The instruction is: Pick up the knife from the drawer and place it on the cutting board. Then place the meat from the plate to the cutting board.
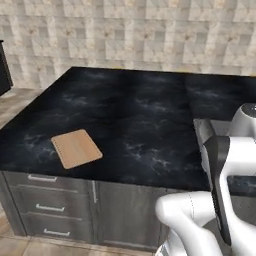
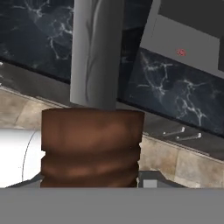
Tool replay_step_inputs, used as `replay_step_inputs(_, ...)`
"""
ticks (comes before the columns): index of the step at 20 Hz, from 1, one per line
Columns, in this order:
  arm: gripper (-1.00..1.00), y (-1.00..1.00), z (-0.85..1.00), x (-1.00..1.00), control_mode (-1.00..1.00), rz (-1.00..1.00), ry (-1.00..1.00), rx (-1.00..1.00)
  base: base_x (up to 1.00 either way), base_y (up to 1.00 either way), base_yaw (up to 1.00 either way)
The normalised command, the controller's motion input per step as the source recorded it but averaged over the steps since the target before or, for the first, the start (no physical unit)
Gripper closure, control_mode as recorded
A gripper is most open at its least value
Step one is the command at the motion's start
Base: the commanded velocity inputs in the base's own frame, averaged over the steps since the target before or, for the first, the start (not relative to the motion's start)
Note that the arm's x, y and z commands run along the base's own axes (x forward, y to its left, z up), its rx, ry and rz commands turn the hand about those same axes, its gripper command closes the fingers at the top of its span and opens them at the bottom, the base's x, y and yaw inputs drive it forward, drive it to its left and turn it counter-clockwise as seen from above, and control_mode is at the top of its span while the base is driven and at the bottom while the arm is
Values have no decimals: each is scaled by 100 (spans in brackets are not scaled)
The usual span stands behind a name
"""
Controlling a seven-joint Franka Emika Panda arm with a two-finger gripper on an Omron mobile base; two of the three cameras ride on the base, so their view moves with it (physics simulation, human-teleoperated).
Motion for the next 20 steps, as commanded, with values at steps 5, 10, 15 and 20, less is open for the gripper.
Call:
replay_step_inputs(5,100,0,0,0,100,0,0,0,46,100,26)
replay_step_inputs(10,100,0,0,0,100,0,0,0,93,100,31)
replay_step_inputs(15,100,0,0,0,100,0,0,0,100,8,42)
replay_step_inputs(20,100,0,0,0,100,0,0,0,75,-92,15)
